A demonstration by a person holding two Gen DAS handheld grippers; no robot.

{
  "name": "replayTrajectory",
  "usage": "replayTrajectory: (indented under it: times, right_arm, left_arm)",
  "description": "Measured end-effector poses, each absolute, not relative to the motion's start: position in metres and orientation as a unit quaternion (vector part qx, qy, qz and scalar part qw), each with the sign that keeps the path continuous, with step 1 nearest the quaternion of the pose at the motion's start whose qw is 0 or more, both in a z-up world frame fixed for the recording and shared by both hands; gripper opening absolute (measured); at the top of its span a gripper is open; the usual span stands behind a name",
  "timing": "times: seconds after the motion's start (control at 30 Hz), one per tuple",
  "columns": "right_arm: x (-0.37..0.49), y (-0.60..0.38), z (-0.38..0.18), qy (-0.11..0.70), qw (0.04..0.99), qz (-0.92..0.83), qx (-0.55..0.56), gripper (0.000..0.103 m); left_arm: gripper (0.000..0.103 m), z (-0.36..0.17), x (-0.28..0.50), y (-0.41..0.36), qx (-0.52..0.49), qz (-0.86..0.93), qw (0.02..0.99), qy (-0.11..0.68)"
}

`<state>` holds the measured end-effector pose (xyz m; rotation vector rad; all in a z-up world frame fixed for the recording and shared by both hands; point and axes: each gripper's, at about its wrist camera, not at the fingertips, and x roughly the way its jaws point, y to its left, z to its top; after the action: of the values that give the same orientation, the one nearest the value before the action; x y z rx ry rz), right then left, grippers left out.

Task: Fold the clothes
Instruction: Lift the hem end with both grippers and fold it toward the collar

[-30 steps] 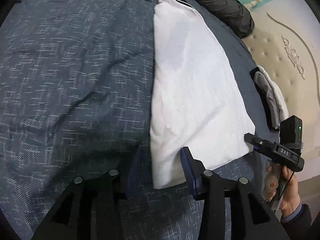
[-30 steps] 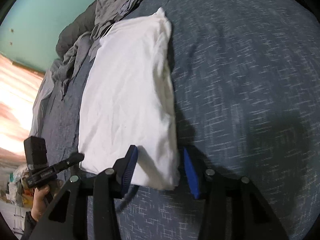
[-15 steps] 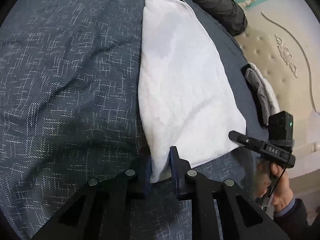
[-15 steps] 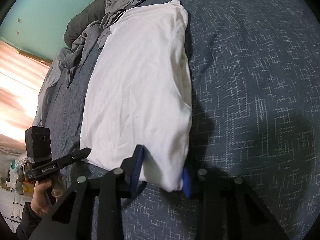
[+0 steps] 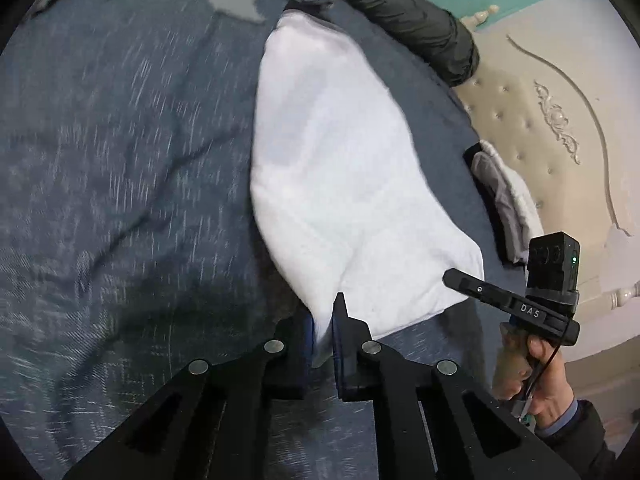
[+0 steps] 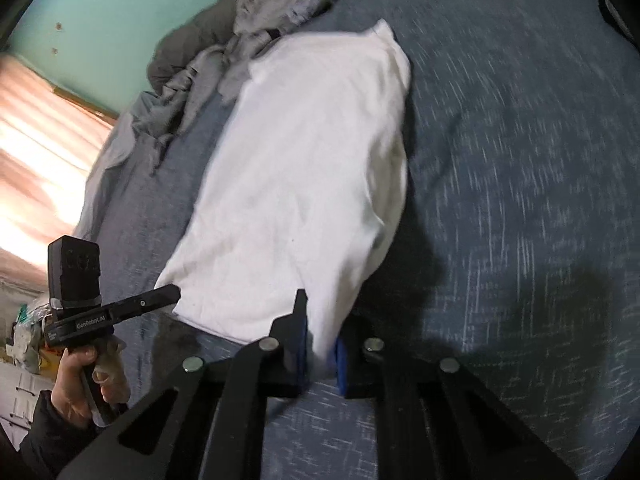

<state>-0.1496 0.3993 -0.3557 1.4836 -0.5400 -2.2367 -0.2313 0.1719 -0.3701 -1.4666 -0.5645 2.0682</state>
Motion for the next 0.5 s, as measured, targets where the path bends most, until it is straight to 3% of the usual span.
replayTrajectory:
  times: [0.5]
  right_arm:
    - [-0.161, 0.402, -0.228, -0.165, 0.223, -0.846, 0.455, 0.009]
  left_arm:
    - [0.008, -0.245, -0.242, 0.189, -0.48, 0.809, 0.293, -0.169]
